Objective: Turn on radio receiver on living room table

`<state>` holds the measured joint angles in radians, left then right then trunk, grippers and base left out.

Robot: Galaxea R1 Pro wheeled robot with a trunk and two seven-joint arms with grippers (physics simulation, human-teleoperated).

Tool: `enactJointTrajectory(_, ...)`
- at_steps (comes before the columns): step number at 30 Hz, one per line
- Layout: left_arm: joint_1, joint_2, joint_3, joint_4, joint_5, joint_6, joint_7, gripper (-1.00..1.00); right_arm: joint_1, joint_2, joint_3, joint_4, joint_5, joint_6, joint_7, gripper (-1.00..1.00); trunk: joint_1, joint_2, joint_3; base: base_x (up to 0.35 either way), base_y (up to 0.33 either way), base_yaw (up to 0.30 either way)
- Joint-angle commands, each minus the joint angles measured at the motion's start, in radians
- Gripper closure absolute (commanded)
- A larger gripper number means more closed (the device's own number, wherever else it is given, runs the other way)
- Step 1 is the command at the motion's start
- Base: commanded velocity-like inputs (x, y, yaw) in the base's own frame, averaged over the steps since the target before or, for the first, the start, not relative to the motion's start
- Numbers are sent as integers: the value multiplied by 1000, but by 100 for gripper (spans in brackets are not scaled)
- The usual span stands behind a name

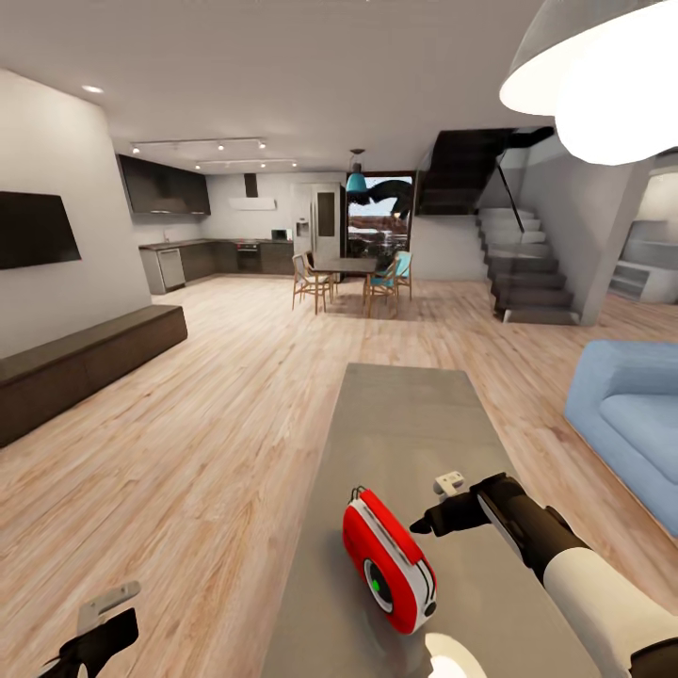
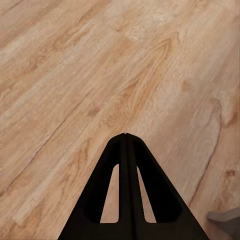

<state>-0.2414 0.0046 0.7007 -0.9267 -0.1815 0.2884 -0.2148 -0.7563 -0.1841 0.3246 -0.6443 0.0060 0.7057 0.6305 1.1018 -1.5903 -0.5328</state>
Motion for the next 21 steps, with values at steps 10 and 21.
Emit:
enactJointTrajectory(10,0,1,0,0,-1,1,0,100,0,0,0,0,1,0,-45,-100,-38,70,31,0,0,0)
enactJointTrajectory(21,0,1,0,0,-1,1,-1,100,0,0,1,0,-4,-2,-70,-100,-81,147,66,-73,49,0)
